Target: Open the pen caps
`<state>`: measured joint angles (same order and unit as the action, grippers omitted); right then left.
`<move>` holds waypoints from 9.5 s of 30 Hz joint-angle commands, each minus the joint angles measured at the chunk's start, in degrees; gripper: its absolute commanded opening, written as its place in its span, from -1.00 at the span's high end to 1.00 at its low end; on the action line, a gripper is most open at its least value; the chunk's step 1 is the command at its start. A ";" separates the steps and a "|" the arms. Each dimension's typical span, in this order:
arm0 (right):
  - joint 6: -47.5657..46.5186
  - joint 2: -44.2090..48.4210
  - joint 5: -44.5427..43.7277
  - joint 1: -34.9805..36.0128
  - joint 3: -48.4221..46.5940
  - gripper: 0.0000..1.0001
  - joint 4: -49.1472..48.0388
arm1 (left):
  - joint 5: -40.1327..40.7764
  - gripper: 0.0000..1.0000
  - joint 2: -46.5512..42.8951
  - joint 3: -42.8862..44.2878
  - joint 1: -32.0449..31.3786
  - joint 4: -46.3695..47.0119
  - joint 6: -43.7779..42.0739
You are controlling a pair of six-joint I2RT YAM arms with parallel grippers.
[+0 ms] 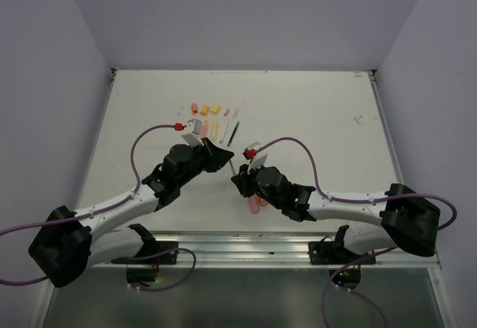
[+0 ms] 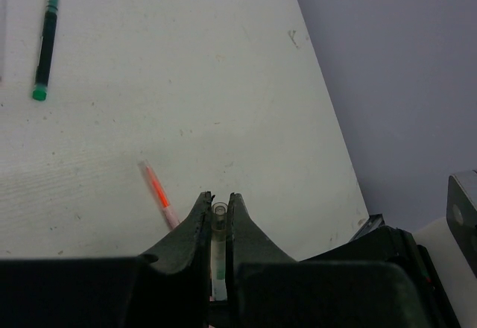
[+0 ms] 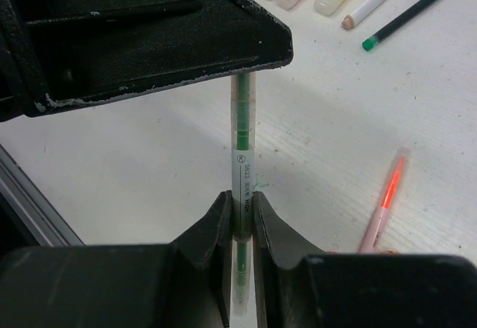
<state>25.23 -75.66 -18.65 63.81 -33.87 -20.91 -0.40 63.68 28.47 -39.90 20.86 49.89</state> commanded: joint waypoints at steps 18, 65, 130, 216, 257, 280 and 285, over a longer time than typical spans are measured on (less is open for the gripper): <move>-9.32 5.43 -0.24 0.26 5.91 1.00 -4.23 | 7.44 1.00 2.58 17.49 9.66 11.39 -5.85; 5.18 6.75 -18.88 -8.52 4.42 1.00 8.07 | -4.52 0.88 69.64 76.03 10.10 -25.79 -34.95; 19.76 -43.43 -5.69 -21.01 -53.75 0.94 42.17 | 21.85 -1.00 -16.02 25.24 12.21 -45.98 -30.64; 10.54 -40.79 -9.47 -30.85 -48.40 0.35 43.23 | 24.75 -0.99 -22.99 11.43 14.76 -41.60 -33.98; 21.17 -48.36 -3.05 -24.35 -57.54 0.35 42.88 | 23.43 -0.99 -23.51 11.43 15.47 -41.52 -33.98; 6.32 -24.55 1.16 -23.29 -37.88 0.28 44.46 | 23.34 -0.99 -22.20 11.52 15.64 -41.60 -33.98; 5.62 -20.50 1.52 -21.28 -32.93 0.28 44.81 | 23.17 -0.99 -21.93 11.43 15.91 -41.52 -33.98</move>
<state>32.95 -98.70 -18.24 40.88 -68.84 22.74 22.92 41.65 40.38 -24.69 -23.11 16.84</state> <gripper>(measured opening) 0.361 0.995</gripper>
